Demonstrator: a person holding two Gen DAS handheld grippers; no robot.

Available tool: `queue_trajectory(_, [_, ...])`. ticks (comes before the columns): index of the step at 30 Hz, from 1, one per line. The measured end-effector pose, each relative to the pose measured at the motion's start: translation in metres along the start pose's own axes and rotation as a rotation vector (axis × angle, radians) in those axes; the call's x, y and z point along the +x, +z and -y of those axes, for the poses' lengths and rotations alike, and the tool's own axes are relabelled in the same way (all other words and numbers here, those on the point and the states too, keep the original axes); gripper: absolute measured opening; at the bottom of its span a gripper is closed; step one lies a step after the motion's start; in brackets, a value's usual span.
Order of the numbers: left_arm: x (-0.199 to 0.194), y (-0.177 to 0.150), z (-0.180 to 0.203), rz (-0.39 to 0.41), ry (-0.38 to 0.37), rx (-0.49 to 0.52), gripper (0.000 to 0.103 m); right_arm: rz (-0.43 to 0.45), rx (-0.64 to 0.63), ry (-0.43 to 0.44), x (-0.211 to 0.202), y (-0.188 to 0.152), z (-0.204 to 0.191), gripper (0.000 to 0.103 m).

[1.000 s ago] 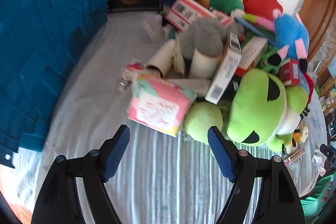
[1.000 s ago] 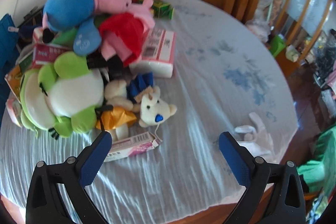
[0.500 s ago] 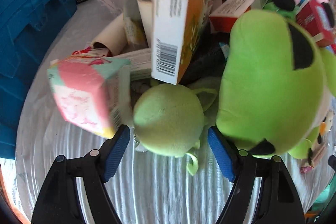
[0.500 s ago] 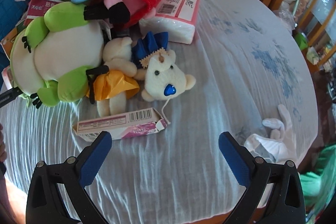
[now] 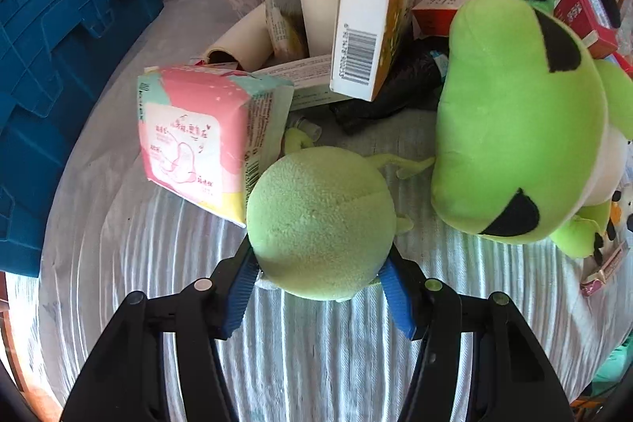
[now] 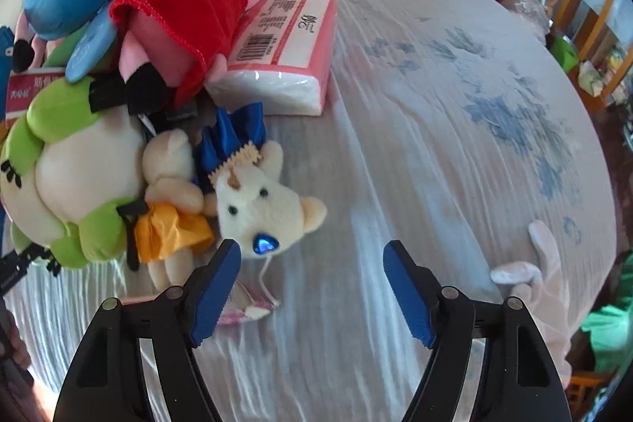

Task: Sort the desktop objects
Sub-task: 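Grasp the green plush ball with the left gripper while the right grasps the white teddy bear, then carry the green plush ball and white teddy bear over the blue crate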

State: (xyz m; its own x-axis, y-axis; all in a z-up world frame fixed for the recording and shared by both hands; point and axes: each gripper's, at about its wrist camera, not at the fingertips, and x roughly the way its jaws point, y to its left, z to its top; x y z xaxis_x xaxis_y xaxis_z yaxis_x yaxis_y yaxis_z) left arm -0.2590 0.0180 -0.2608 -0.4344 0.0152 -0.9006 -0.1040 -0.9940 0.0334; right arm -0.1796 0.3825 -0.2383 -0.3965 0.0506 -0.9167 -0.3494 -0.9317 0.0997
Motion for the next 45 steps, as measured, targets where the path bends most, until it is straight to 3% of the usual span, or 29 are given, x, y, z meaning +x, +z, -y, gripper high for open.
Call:
queue_trajectory(8, [-0.007, -0.007, 0.009, 0.000, 0.008, 0.010, 0.058, -0.019, -0.032, 0.015, 0.025, 0.015, -0.015, 0.080])
queue_trajectory(9, [-0.007, -0.008, 0.011, -0.004, 0.008, 0.010, 0.058, -0.029, -0.046, 0.001, 0.028, 0.015, -0.018, 0.070])
queue_trajectory(10, [-0.007, -0.009, 0.012, -0.006, 0.009, 0.010, 0.058, -0.040, -0.063, -0.011, 0.030, 0.014, -0.021, 0.049])
queue_trajectory(11, [-0.009, -0.010, 0.013, -0.003, 0.005, 0.009, 0.057, -0.027, -0.075, -0.030, 0.028, 0.013, -0.024, 0.047])
queue_trajectory(17, [-0.035, -0.011, 0.018, 0.060, -0.008, -0.002, 0.057, 0.041, -0.052, -0.030, 0.002, 0.008, -0.015, 0.045])
queue_trajectory(25, [-0.099, -0.007, 0.009, 0.201, -0.010, -0.004, 0.057, 0.205, -0.058, -0.007, -0.073, 0.017, -0.018, 0.045])
queue_trajectory(26, [-0.103, 0.011, 0.005, 0.228, -0.012, -0.008, 0.057, 0.219, -0.067, 0.002, -0.079, 0.018, -0.022, 0.045])
queue_trajectory(35, [-0.179, 0.010, -0.036, 0.435, 0.010, -0.035, 0.057, 0.351, -0.260, 0.154, -0.155, 0.009, -0.137, 0.045])
queue_trajectory(45, [-0.249, 0.013, -0.129, 0.631, 0.107, -0.076, 0.057, 0.471, -0.467, 0.323, -0.209, 0.005, -0.297, 0.045])
